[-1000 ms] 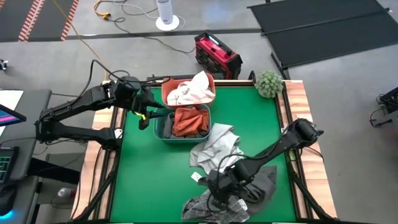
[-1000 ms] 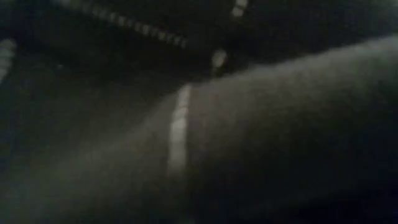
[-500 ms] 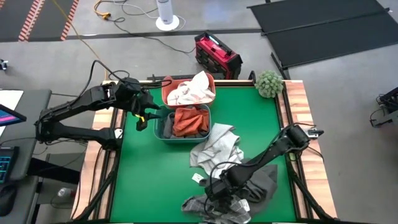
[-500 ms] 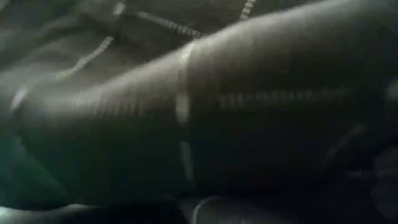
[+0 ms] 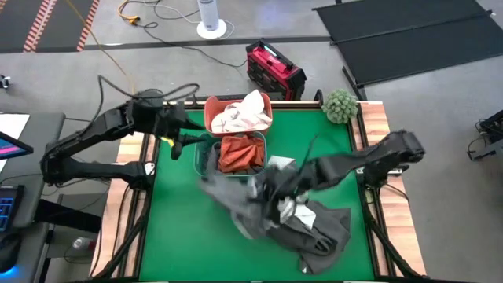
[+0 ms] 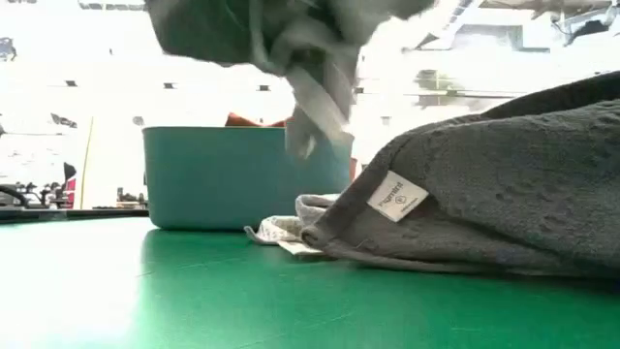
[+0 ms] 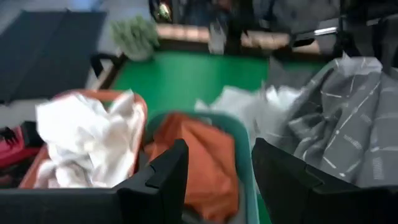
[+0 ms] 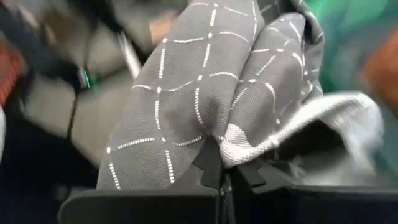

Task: Sort towels by color in basket
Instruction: Put the gray pattern towel into the green bin

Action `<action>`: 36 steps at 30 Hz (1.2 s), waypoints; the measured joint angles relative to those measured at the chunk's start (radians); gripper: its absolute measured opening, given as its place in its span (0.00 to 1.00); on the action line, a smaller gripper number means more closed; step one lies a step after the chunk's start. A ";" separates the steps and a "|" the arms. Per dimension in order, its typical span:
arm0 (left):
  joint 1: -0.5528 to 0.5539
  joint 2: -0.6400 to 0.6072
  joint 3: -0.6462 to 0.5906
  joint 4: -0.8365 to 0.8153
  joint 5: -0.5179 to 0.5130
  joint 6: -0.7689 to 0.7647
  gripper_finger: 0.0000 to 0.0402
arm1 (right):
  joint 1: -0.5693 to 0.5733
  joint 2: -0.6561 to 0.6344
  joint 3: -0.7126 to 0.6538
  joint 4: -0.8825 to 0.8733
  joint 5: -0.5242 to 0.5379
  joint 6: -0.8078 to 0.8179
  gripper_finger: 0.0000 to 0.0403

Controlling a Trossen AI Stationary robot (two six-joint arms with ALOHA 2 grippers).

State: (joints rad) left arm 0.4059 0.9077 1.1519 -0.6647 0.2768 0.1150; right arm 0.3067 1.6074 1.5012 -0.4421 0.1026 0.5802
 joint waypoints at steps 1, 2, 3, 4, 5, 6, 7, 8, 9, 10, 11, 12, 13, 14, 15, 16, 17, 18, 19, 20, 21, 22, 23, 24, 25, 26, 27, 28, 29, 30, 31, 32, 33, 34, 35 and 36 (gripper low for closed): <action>0.006 -0.008 0.000 0.021 0.000 -0.026 0.41 | -0.023 -0.029 0.000 0.034 0.005 -0.038 0.07; 0.009 -0.016 0.000 0.042 0.000 -0.050 0.41 | -0.048 -0.054 0.000 0.066 0.006 -0.070 0.08; 0.011 -0.025 0.000 0.057 0.000 -0.069 0.41 | -0.073 -0.077 0.000 0.094 0.008 -0.098 0.08; 0.012 -0.033 0.000 0.065 0.000 -0.081 0.41 | -0.096 -0.098 0.001 0.115 0.009 -0.127 0.08; 0.012 -0.041 0.000 0.072 -0.001 -0.090 0.41 | -0.118 -0.115 0.001 0.129 0.009 -0.155 0.08; 0.012 -0.049 0.000 0.076 -0.001 -0.097 0.41 | -0.139 -0.130 0.001 0.142 0.009 -0.182 0.08; 0.012 -0.056 0.000 0.077 -0.006 -0.102 0.41 | -0.159 -0.143 0.001 0.151 0.008 -0.209 0.08; 0.012 -0.064 0.000 0.077 -0.017 -0.105 0.41 | -0.182 -0.153 0.001 0.152 0.008 -0.231 0.08; 0.012 -0.073 0.000 0.076 -0.030 -0.110 0.41 | -0.203 -0.159 0.001 0.152 0.007 -0.246 0.07; 0.012 -0.083 0.000 0.074 -0.050 -0.113 0.41 | -0.226 -0.161 0.001 0.154 0.005 -0.255 0.07; 0.012 -0.093 0.000 0.074 -0.074 -0.117 0.41 | -0.248 -0.160 0.001 0.154 0.005 -0.258 0.07; 0.012 -0.103 0.000 0.074 -0.100 -0.120 0.42 | -0.270 -0.152 0.001 0.155 0.005 -0.264 0.08; 0.012 -0.113 0.000 0.074 -0.132 -0.119 0.42 | -0.289 -0.139 0.001 0.162 0.005 -0.268 0.08; 0.012 -0.122 0.000 0.073 -0.164 -0.119 0.42 | -0.309 -0.122 0.001 0.171 0.005 -0.275 0.08; 0.012 -0.129 0.000 0.073 -0.193 -0.120 0.42 | -0.326 -0.103 0.001 0.176 0.005 -0.285 0.08; 0.012 -0.135 0.000 0.073 -0.224 -0.118 0.42 | -0.341 -0.077 0.001 0.185 0.005 -0.296 0.08; 0.012 -0.140 0.000 0.073 -0.250 -0.119 0.42 | -0.353 -0.049 0.001 0.206 0.005 -0.305 0.07; 0.012 -0.143 0.000 0.071 -0.272 -0.119 0.42 | -0.365 -0.025 0.001 0.227 0.005 -0.310 0.07; 0.012 -0.143 0.000 0.070 -0.292 -0.116 0.42 | -0.376 0.002 0.001 0.239 0.005 -0.316 0.07; 0.012 -0.143 0.000 0.070 -0.308 -0.114 0.42 | -0.384 0.031 0.001 0.256 0.005 -0.322 0.08; 0.012 -0.143 0.000 0.069 -0.316 -0.113 0.42 | -0.392 0.055 0.001 0.271 0.005 -0.325 0.08; 0.012 -0.143 0.000 0.067 -0.324 -0.113 0.42 | -0.398 0.079 0.001 0.264 0.009 -0.327 0.08; 0.012 -0.139 0.000 0.063 -0.327 -0.116 0.42 | -0.404 0.108 0.001 0.250 0.010 -0.327 0.08; 0.012 -0.133 -0.001 0.063 -0.327 -0.118 0.42 | -0.409 0.133 0.001 0.235 0.010 -0.324 0.08; 0.012 -0.128 -0.005 0.066 -0.327 -0.123 0.42 | -0.411 0.158 0.001 0.201 0.010 -0.320 0.08; 0.012 -0.120 -0.013 0.066 -0.327 -0.132 0.42 | -0.414 0.185 0.001 0.160 0.008 -0.320 0.08; 0.011 -0.111 -0.022 0.064 -0.326 -0.144 0.42 | -0.414 0.209 0.001 0.122 -0.003 -0.319 0.08; 0.011 -0.100 -0.033 0.065 -0.325 -0.163 0.42 | -0.414 0.229 0.000 0.083 -0.019 -0.316 0.08; 0.011 -0.086 -0.047 0.065 -0.320 -0.184 0.42 | -0.412 0.247 0.000 0.047 -0.043 -0.311 0.08; 0.010 -0.069 -0.062 0.065 -0.304 -0.210 0.42 | -0.410 0.261 0.000 0.018 -0.068 -0.299 0.08; 0.010 -0.051 -0.079 0.073 -0.283 -0.235 0.42 | -0.408 0.270 0.000 -0.010 -0.091 -0.290 0.08; 0.010 -0.031 -0.097 0.081 -0.254 -0.258 0.42 | -0.405 0.280 0.000 -0.035 -0.108 -0.285 0.09; 0.010 -0.006 -0.116 0.087 -0.229 -0.276 0.42 | -0.403 0.288 0.000 -0.050 -0.125 -0.284 0.09; 0.010 0.020 -0.130 0.090 -0.209 -0.290 0.42 | -0.402 0.293 0.000 -0.061 -0.135 -0.282 0.10; 0.010 0.048 -0.139 0.096 -0.195 -0.296 0.42 | -0.400 0.294 0.000 -0.068 -0.140 -0.281 0.10; 0.009 0.077 -0.145 0.103 -0.185 -0.298 0.42 | -0.400 0.291 0.000 -0.070 -0.144 -0.276 0.11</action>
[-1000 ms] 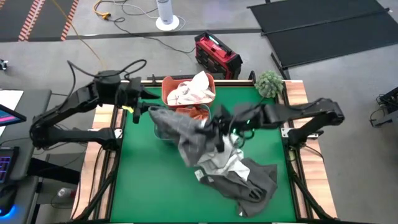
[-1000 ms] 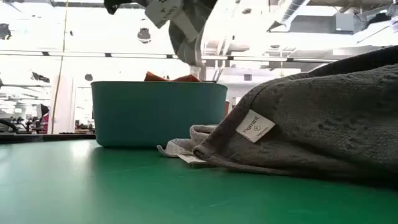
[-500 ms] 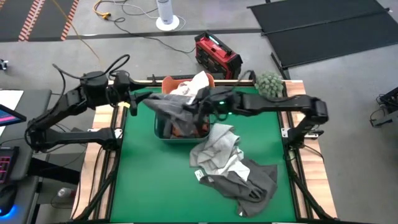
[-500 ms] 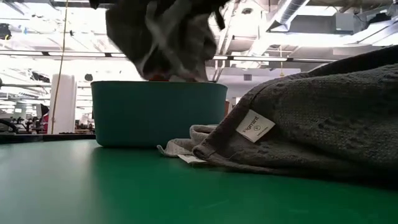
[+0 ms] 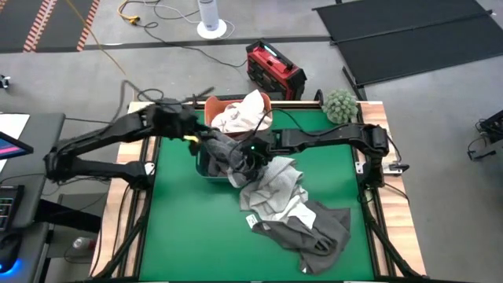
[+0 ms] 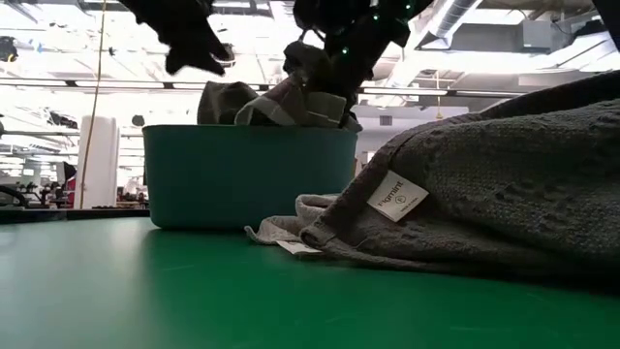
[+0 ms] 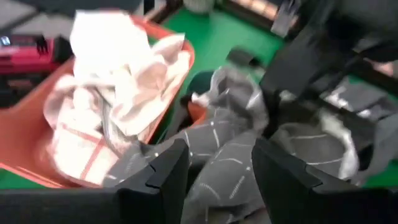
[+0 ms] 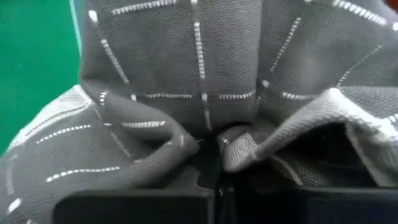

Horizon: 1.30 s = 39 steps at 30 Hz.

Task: Sort towels by color in basket
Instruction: Put the gray pattern towel into the green bin

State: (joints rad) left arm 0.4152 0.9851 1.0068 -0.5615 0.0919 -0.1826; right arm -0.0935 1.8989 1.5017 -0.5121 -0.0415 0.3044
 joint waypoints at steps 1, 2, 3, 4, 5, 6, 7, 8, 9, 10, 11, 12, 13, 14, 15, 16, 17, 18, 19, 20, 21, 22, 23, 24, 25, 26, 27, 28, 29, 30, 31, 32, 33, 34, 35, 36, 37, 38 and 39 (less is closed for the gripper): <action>0.000 0.030 -0.002 0.007 0.008 -0.001 0.42 | -0.001 -0.006 0.000 0.001 -0.003 0.021 0.11; 0.000 0.060 -0.004 0.017 0.008 -0.002 0.42 | -0.003 -0.017 0.000 0.003 -0.003 0.058 0.12; 0.000 0.092 -0.004 0.025 0.008 0.001 0.42 | -0.009 -0.031 0.000 0.001 -0.007 0.100 0.12; 0.000 0.124 -0.005 0.043 0.010 0.008 0.42 | -0.015 -0.044 0.000 -0.001 -0.020 0.126 0.13; 0.000 0.152 -0.005 0.065 0.019 0.017 0.42 | -0.023 -0.057 0.000 -0.001 -0.049 0.136 0.14; 0.000 0.179 -0.005 0.086 0.035 0.029 0.42 | -0.031 -0.074 0.000 -0.006 -0.080 0.133 0.14; 0.000 0.204 -0.005 0.109 0.054 0.039 0.42 | -0.039 -0.087 0.000 -0.014 -0.105 0.121 0.15; 0.000 0.228 -0.005 0.126 0.071 0.048 0.42 | -0.046 -0.103 0.000 -0.015 -0.119 0.102 0.17; 0.000 0.251 -0.005 0.134 0.085 0.059 0.42 | -0.052 -0.119 0.000 -0.015 -0.122 0.082 0.18; 0.000 0.274 -0.005 0.133 0.095 0.069 0.42 | -0.056 -0.135 0.000 -0.019 -0.122 0.061 0.20; 0.000 0.298 -0.005 0.131 0.106 0.080 0.42 | -0.062 -0.152 0.000 -0.021 -0.122 0.044 0.22; -0.002 0.319 -0.005 0.130 0.124 0.091 0.42 | -0.070 -0.169 0.000 -0.022 -0.122 0.039 0.25; -0.003 0.337 -0.005 0.123 0.142 0.103 0.42 | -0.077 -0.186 0.001 -0.025 -0.122 0.039 0.28; -0.006 0.355 -0.005 0.113 0.159 0.116 0.42 | -0.087 -0.199 0.012 -0.045 -0.123 0.039 0.31; -0.011 0.372 -0.005 0.105 0.174 0.132 0.42 | -0.096 -0.210 0.027 -0.070 -0.123 0.039 0.34; -0.016 0.388 -0.005 0.100 0.179 0.148 0.42 | -0.106 -0.218 0.048 -0.095 -0.123 0.038 0.37; -0.022 0.406 -0.005 0.094 0.181 0.158 0.42 | -0.115 -0.226 0.070 -0.122 -0.123 0.038 0.40; -0.025 0.420 -0.005 0.087 0.182 0.165 0.42 | -0.123 -0.233 0.094 -0.146 -0.122 0.037 0.43; -0.028 0.436 -0.005 0.085 0.182 0.171 0.42 | -0.127 -0.240 0.121 -0.164 -0.122 0.031 0.46; -0.032 0.450 -0.005 0.086 0.183 0.176 0.42 | -0.130 -0.247 0.145 -0.179 -0.122 0.018 0.48; -0.034 0.463 -0.005 0.086 0.184 0.181 0.42 | -0.128 -0.251 0.168 -0.194 -0.122 -0.001 0.50; -0.034 0.475 -0.005 0.086 0.184 0.185 0.42 | -0.123 -0.253 0.189 -0.202 -0.122 -0.023 0.52; -0.035 0.487 -0.005 0.086 0.183 0.186 0.42 | -0.116 -0.254 0.207 -0.206 -0.121 -0.046 0.53; -0.035 0.496 -0.005 0.087 0.184 0.184 0.42 | -0.109 -0.254 0.222 -0.210 -0.121 -0.068 0.53; -0.035 0.501 -0.005 0.089 0.184 0.176 0.42 | -0.101 -0.253 0.231 -0.218 -0.120 -0.087 0.54; -0.035 0.502 -0.005 0.094 0.184 0.168 0.42 | -0.094 -0.253 0.237 -0.224 -0.119 -0.099 0.54; -0.034 0.495 -0.005 0.097 0.185 0.155 0.42 | -0.086 -0.253 0.239 -0.223 -0.119 -0.103 0.53; -0.033 0.485 -0.005 0.101 0.186 0.143 0.42 | -0.081 -0.253 0.240 -0.224 -0.119 -0.103 0.53; -0.032 0.470 -0.005 0.105 0.187 0.132 0.42 | -0.078 -0.253 0.240 -0.227 -0.118 -0.098 0.53; -0.031 0.452 -0.005 0.106 0.187 0.122 0.42 | -0.077 -0.252 0.240 -0.233 -0.117 -0.096 0.52; -0.031 0.433 -0.005 0.104 0.187 0.116 0.42 | -0.076 -0.252 0.240 -0.243 -0.117 -0.096 0.52; -0.031 0.409 -0.005 0.102 0.187 0.110 0.42 | -0.076 -0.251 0.240 -0.252 -0.116 -0.096 0.51; -0.031 0.384 -0.005 0.103 0.188 0.109 0.42 | -0.076 -0.251 0.240 -0.257 -0.115 -0.095 0.51; -0.031 0.358 -0.005 0.107 0.188 0.109 0.42 | -0.076 -0.251 0.240 -0.259 -0.115 -0.087 0.51; -0.031 0.329 -0.005 0.111 0.188 0.110 0.42 | -0.077 -0.251 0.240 -0.262 -0.115 -0.074 0.50; -0.031 0.300 -0.005 0.120 0.186 0.112 0.42 | -0.077 -0.251 0.240 -0.264 -0.115 -0.065 0.50; -0.032 0.272 -0.005 0.135 0.180 0.115 0.42 | -0.077 -0.250 0.240 -0.262 -0.115 -0.060 0.49; -0.031 0.244 -0.005 0.149 0.162 0.118 0.42 | -0.077 -0.246 0.240 -0.260 -0.114 -0.060 0.49; -0.031 0.220 -0.005 0.160 0.139 0.118 0.42 | -0.076 -0.243 0.240 -0.255 -0.110 -0.060 0.49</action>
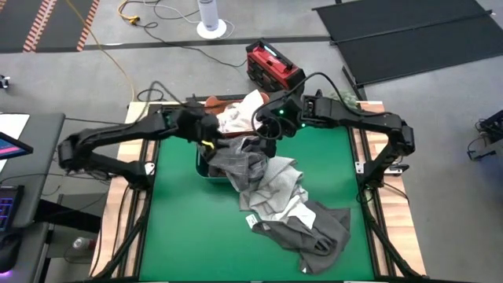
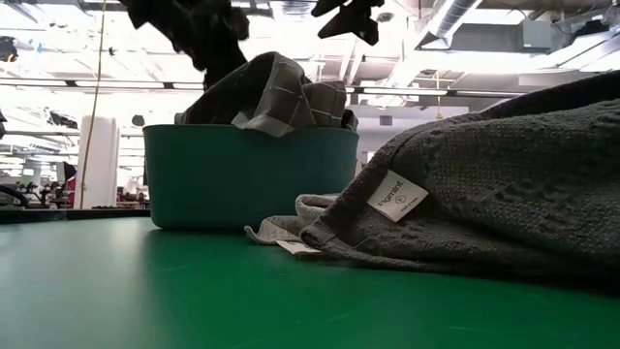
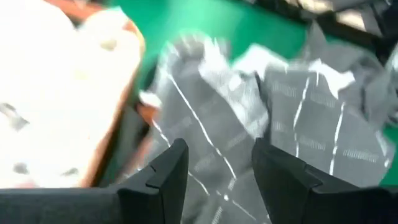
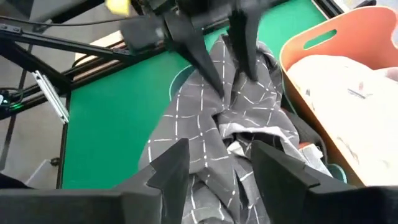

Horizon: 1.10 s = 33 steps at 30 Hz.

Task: Sort towels by color in basket
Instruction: Put the gray pattern towel into the green bin

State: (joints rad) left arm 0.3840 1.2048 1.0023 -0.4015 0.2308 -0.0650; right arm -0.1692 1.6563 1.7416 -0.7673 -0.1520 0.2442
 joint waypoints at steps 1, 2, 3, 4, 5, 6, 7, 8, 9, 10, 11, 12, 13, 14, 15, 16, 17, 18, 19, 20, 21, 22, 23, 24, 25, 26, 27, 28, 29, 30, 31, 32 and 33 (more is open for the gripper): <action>0.000 -0.026 0.000 0.010 -0.023 0.001 0.42 | 0.003 0.002 0.000 0.000 0.015 0.000 0.49; 0.000 -0.053 0.000 0.016 -0.047 0.001 0.42 | 0.008 0.005 0.000 -0.004 0.032 -0.003 0.48; 0.000 -0.079 0.000 0.020 -0.073 0.002 0.42 | 0.015 0.017 0.000 -0.001 0.049 -0.007 0.48; 0.000 -0.106 0.000 0.021 -0.102 0.005 0.42 | 0.022 0.028 0.001 0.006 0.065 -0.010 0.48; 0.000 -0.133 0.000 0.018 -0.134 0.005 0.42 | 0.028 0.034 0.002 0.007 0.077 -0.014 0.48; 0.000 -0.157 0.000 0.011 -0.160 0.003 0.42 | 0.035 0.047 0.000 0.002 0.083 -0.014 0.48; 0.000 -0.180 0.000 0.007 -0.179 0.000 0.42 | 0.042 0.071 0.000 0.015 0.088 -0.014 0.48; 0.000 -0.203 0.000 0.001 -0.187 -0.009 0.42 | 0.050 0.090 0.001 0.045 0.088 -0.012 0.48; 0.001 -0.225 0.000 -0.008 -0.191 -0.022 0.42 | 0.055 0.113 0.001 0.057 0.092 -0.011 0.48; 0.001 -0.244 0.000 -0.011 -0.191 -0.036 0.42 | 0.060 0.144 0.001 0.061 0.095 -0.010 0.48; 0.001 -0.263 0.000 -0.009 -0.192 -0.053 0.42 | 0.064 0.174 0.001 0.079 0.095 -0.012 0.48; 0.001 -0.281 0.000 -0.010 -0.191 -0.070 0.42 | 0.067 0.206 0.001 0.098 0.097 -0.022 0.48; 0.000 -0.296 0.000 -0.010 -0.185 -0.085 0.42 | 0.069 0.244 0.001 0.101 0.099 -0.034 0.48; -0.005 -0.310 0.000 -0.002 -0.180 -0.098 0.42 | 0.070 0.281 0.001 0.103 0.099 -0.041 0.48; -0.009 -0.324 0.001 0.004 -0.178 -0.110 0.42 | 0.066 0.320 0.001 0.108 0.099 -0.041 0.48; -0.013 -0.337 0.001 0.001 -0.176 -0.116 0.42 | 0.063 0.357 0.001 0.109 0.097 -0.039 0.48; -0.018 -0.346 0.001 -0.004 -0.176 -0.117 0.42 | 0.059 0.391 0.000 0.107 0.086 -0.031 0.48; -0.022 -0.354 0.001 -0.006 -0.175 -0.117 0.42 | 0.055 0.420 0.000 0.102 0.068 -0.024 0.48; -0.024 -0.360 0.001 -0.015 -0.175 -0.116 0.42 | 0.052 0.441 0.000 0.096 0.048 -0.011 0.48; -0.025 -0.360 0.001 -0.037 -0.178 -0.116 0.42 | 0.048 0.456 0.000 0.085 0.028 0.000 0.48; -0.026 -0.358 0.001 -0.062 -0.183 -0.114 0.42 | 0.047 0.464 0.000 0.073 0.010 0.010 0.48; -0.026 -0.354 0.001 -0.087 -0.185 -0.108 0.42 | 0.047 0.466 0.000 0.062 0.000 0.016 0.48; -0.026 -0.346 0.001 -0.117 -0.186 -0.100 0.42 | 0.047 0.461 0.001 0.049 -0.005 0.017 0.48; -0.026 -0.333 0.001 -0.146 -0.187 -0.090 0.42 | 0.047 0.449 0.000 0.034 -0.005 0.014 0.48; -0.026 -0.319 0.001 -0.167 -0.187 -0.076 0.42 | 0.048 0.435 0.000 0.024 -0.005 0.010 0.48; -0.026 -0.303 0.001 -0.183 -0.187 -0.062 0.42 | 0.045 0.413 -0.002 0.022 -0.004 0.007 0.48; -0.026 -0.284 -0.001 -0.192 -0.189 -0.048 0.42 | 0.041 0.384 -0.002 0.022 -0.004 0.002 0.48; -0.026 -0.266 -0.007 -0.188 -0.188 -0.033 0.42 | 0.036 0.353 -0.002 0.027 -0.004 0.001 0.48; -0.026 -0.247 -0.016 -0.180 -0.189 -0.021 0.42 | 0.029 0.318 -0.002 0.038 -0.003 0.001 0.48; -0.026 -0.228 -0.026 -0.172 -0.190 -0.006 0.42 | 0.021 0.279 -0.001 0.044 0.004 0.002 0.48; -0.026 -0.206 -0.036 -0.162 -0.190 0.009 0.42 | 0.015 0.242 0.000 0.047 0.017 0.001 0.48; -0.026 -0.180 -0.042 -0.156 -0.190 0.027 0.42 | 0.008 0.207 0.000 0.056 0.020 0.003 0.48; -0.026 -0.150 -0.045 -0.154 -0.190 0.046 0.42 | 0.003 0.170 0.000 0.066 0.023 0.013 0.48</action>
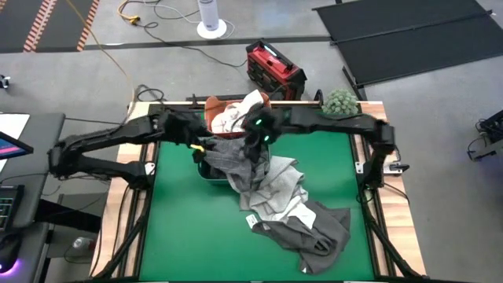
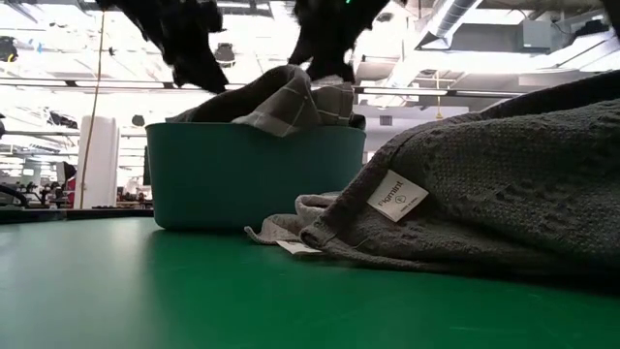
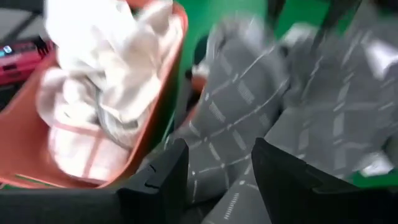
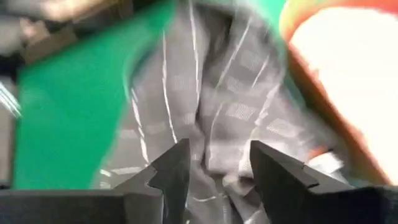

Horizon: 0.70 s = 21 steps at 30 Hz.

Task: Sort towels by color in basket
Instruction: Put the gray pattern towel into the green bin

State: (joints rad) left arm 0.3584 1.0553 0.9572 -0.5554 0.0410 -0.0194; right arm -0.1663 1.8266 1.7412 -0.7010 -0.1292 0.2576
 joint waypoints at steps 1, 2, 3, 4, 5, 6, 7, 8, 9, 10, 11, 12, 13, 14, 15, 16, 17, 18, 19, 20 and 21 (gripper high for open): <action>0.000 0.031 -0.003 0.000 0.001 0.017 0.42 | -0.006 -0.033 0.000 0.013 0.001 0.012 0.48; 0.000 0.064 -0.007 0.001 0.004 0.031 0.42 | -0.009 -0.065 0.000 0.028 0.001 0.026 0.48; 0.000 0.097 -0.010 0.001 0.010 0.044 0.42 | -0.011 -0.098 0.000 0.043 0.001 0.038 0.48; 0.000 0.128 -0.014 0.004 0.017 0.058 0.42 | -0.011 -0.126 0.000 0.057 0.001 0.050 0.48; 0.000 0.164 -0.016 0.004 0.025 0.071 0.42 | -0.010 -0.155 0.001 0.066 0.006 0.057 0.48; 0.000 0.198 -0.017 0.006 0.032 0.081 0.42 | -0.006 -0.179 0.002 0.065 0.021 0.062 0.48; 0.000 0.229 -0.019 0.008 0.035 0.089 0.42 | -0.001 -0.198 0.002 0.059 0.039 0.063 0.48; 0.000 0.261 -0.022 0.007 0.037 0.098 0.42 | 0.005 -0.215 0.002 0.051 0.059 0.063 0.48; 0.000 0.289 -0.023 0.005 0.042 0.106 0.42 | 0.011 -0.226 0.002 0.037 0.080 0.064 0.48; 0.000 0.312 -0.024 0.006 0.043 0.111 0.42 | 0.017 -0.233 0.002 0.020 0.099 0.064 0.48; 0.000 0.330 -0.024 0.007 0.045 0.112 0.42 | 0.023 -0.235 0.002 0.003 0.110 0.064 0.48; 0.000 0.338 -0.024 0.007 0.045 0.111 0.42 | 0.028 -0.236 0.002 -0.016 0.114 0.065 0.48; 0.000 0.339 -0.024 0.009 0.045 0.108 0.42 | 0.032 -0.233 0.002 -0.042 0.118 0.065 0.48; 0.000 0.331 -0.024 0.017 0.045 0.103 0.42 | 0.039 -0.221 0.002 -0.065 0.123 0.065 0.48; 0.001 0.315 -0.024 0.025 0.045 0.100 0.42 | 0.045 -0.207 0.002 -0.079 0.127 0.065 0.48; 0.001 0.292 -0.024 0.032 0.045 0.094 0.42 | 0.047 -0.192 0.002 -0.094 0.128 0.065 0.48; 0.002 0.262 -0.024 0.040 0.045 0.088 0.42 | 0.050 -0.167 0.001 -0.110 0.128 0.062 0.48; 0.002 0.228 -0.024 0.052 0.045 0.081 0.42 | 0.052 -0.139 0.000 -0.110 0.128 0.059 0.48; 0.002 0.190 -0.024 0.059 0.045 0.078 0.42 | 0.056 -0.113 0.000 -0.101 0.128 0.052 0.48; 0.002 0.150 -0.024 0.060 0.046 0.080 0.42 | 0.056 -0.085 0.000 -0.095 0.128 0.040 0.48; 0.001 0.111 -0.024 0.063 0.050 0.085 0.42 | 0.056 -0.055 0.000 -0.090 0.128 0.029 0.48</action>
State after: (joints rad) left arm 0.3599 1.1665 0.9333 -0.4927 0.0910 0.0653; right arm -0.1105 1.7720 1.7412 -0.7912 -0.0010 0.2862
